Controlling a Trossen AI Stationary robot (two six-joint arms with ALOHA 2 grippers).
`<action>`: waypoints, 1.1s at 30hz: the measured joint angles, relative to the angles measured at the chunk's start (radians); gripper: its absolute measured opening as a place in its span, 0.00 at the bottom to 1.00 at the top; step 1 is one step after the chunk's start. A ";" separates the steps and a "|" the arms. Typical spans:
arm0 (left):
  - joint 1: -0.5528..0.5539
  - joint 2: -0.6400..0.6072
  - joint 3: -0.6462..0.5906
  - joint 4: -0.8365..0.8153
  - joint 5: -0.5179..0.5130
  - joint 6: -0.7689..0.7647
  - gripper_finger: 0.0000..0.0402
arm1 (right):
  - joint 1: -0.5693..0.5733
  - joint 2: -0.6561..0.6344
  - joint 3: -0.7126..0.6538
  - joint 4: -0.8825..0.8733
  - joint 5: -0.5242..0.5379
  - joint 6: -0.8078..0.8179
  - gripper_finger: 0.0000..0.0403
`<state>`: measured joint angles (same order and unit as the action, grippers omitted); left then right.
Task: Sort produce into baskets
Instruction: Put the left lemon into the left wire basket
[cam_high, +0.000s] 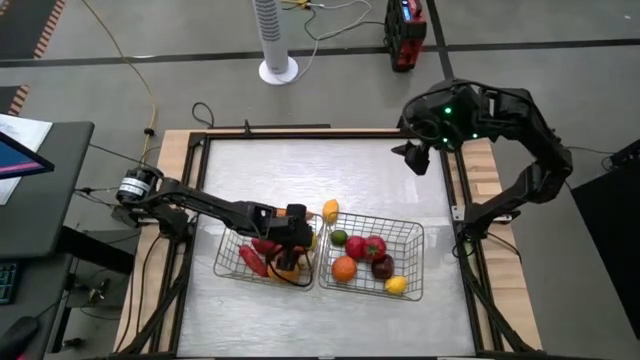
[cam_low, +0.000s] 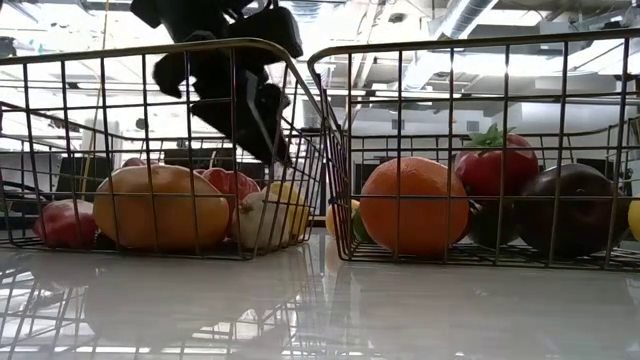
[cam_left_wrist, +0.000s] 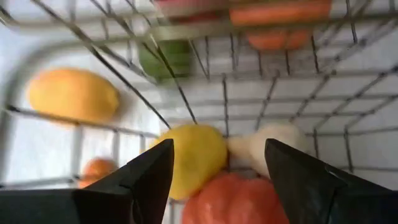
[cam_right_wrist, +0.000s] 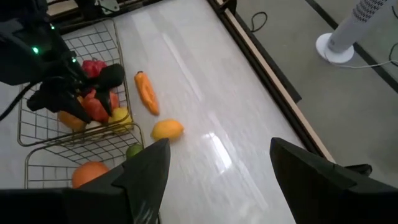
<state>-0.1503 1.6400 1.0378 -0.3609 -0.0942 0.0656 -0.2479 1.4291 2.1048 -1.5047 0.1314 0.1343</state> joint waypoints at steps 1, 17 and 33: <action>0.003 -0.001 0.000 0.011 -0.009 0.014 0.60 | 0.000 0.004 0.000 0.000 0.000 0.003 0.75; 0.044 0.093 0.028 -0.017 -0.034 0.235 0.60 | 0.054 0.037 0.000 0.028 -0.001 0.080 0.75; 0.029 0.099 0.095 -0.104 0.066 0.275 0.68 | 0.118 0.037 0.000 0.035 0.018 0.131 0.75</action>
<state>-0.1212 1.7386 1.1327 -0.4645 -0.0286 0.3401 -0.1295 1.4662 2.1048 -1.4700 0.1494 0.2652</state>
